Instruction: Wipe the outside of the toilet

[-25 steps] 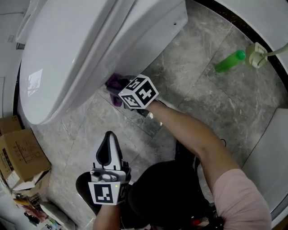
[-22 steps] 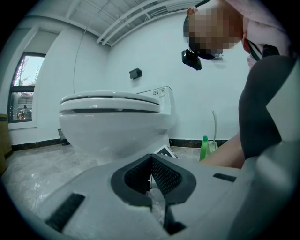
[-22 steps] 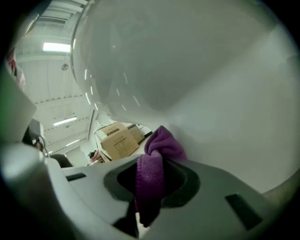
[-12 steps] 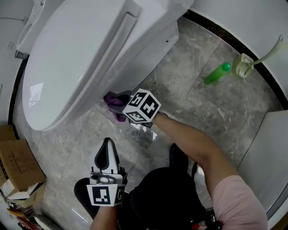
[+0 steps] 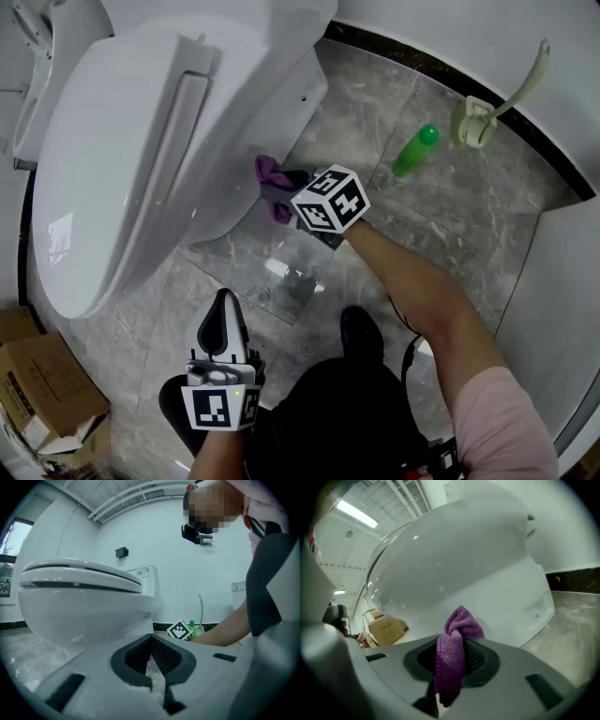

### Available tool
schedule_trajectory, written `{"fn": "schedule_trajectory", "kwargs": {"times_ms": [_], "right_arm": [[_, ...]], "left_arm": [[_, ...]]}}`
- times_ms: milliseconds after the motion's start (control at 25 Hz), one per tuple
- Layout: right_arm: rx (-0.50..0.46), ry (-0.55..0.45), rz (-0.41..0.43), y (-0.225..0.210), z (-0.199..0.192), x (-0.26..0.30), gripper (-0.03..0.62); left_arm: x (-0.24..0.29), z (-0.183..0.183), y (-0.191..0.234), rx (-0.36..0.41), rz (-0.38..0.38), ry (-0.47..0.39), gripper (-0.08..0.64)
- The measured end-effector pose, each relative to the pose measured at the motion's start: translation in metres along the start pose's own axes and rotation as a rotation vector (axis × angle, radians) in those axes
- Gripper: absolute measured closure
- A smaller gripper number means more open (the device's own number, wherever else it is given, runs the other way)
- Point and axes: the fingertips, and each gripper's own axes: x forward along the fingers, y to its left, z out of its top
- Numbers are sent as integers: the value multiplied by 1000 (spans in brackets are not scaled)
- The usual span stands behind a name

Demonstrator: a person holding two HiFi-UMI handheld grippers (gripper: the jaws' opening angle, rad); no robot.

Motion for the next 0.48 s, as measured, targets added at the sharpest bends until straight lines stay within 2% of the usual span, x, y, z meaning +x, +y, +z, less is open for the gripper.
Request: {"fn": "schedule_trajectory", "kwargs": {"times_ms": [240, 480], "right_arm": [[54, -86, -165, -81, 22, -18, 508], [97, -135, -283, -134, 37, -13, 508]], "left_arm": [[17, -7, 1, 27, 5, 28, 552], [33, -18, 5, 20, -1, 66, 552]]}}
